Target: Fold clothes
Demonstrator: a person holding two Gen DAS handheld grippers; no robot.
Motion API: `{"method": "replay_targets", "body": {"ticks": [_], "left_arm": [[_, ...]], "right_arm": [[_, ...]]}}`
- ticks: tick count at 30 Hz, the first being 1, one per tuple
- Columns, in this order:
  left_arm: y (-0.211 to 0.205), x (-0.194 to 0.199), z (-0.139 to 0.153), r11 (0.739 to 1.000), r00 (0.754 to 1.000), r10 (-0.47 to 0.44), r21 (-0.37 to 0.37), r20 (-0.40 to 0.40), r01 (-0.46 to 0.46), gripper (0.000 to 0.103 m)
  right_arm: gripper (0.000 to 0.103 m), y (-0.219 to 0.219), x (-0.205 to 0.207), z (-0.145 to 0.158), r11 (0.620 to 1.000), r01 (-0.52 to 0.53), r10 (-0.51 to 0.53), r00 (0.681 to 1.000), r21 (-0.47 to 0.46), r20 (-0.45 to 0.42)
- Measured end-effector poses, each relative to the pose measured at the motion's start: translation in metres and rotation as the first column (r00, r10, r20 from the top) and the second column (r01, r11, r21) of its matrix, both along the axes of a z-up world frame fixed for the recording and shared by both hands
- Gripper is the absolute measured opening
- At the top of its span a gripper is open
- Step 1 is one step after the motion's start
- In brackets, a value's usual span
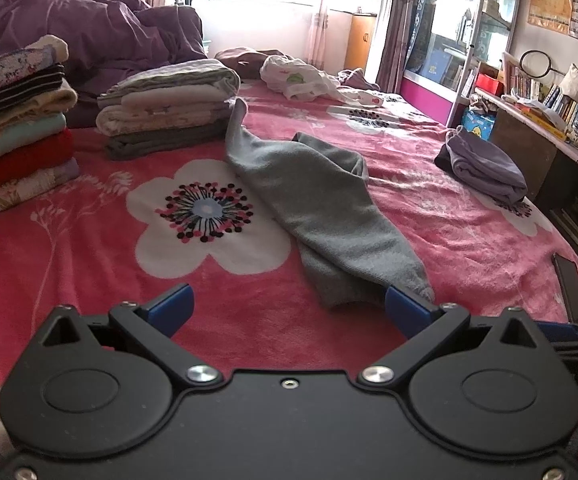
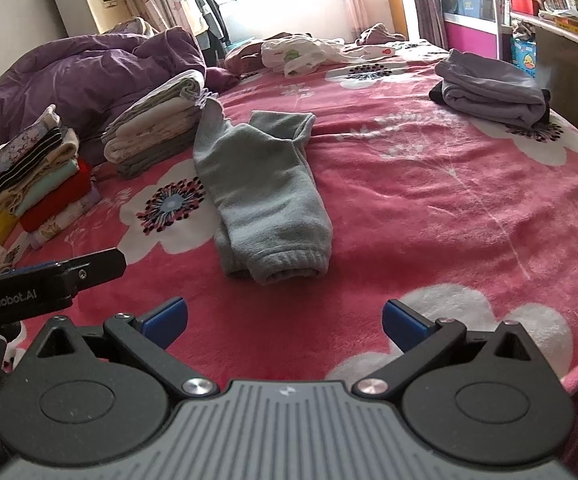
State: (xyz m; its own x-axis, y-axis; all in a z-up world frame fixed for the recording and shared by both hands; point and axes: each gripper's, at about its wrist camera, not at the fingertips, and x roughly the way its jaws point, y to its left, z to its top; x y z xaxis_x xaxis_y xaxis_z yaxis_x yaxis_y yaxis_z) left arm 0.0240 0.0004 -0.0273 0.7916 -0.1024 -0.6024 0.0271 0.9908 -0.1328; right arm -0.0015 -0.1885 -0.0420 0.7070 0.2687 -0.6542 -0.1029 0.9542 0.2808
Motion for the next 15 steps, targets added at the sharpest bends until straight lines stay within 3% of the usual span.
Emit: {"method": "replay_targets", "body": {"ticks": [5,11,15], "left_arm": [[0.001,0.007,-0.007,1.000,1.000,0.008,-0.007,-0.010,-0.008,0.103],[0.014,0.018,-0.019,0.995,0.999,0.037,-0.088,-0.020,-0.039,0.103],[0.022,0.025,-0.027,0.987,0.999,0.047,-0.154,-0.008,-0.048,0.103]], "right_arm": [[0.103,0.002,0.008,-0.006,0.999,-0.039,0.039,0.997,-0.007,0.059],[0.103,0.017,0.005,-0.016,0.987,-0.093,0.122,0.967,-0.135,0.224],[0.103,0.026,0.011,-0.025,0.968,-0.115,0.174,0.947,-0.222,0.270]]}}
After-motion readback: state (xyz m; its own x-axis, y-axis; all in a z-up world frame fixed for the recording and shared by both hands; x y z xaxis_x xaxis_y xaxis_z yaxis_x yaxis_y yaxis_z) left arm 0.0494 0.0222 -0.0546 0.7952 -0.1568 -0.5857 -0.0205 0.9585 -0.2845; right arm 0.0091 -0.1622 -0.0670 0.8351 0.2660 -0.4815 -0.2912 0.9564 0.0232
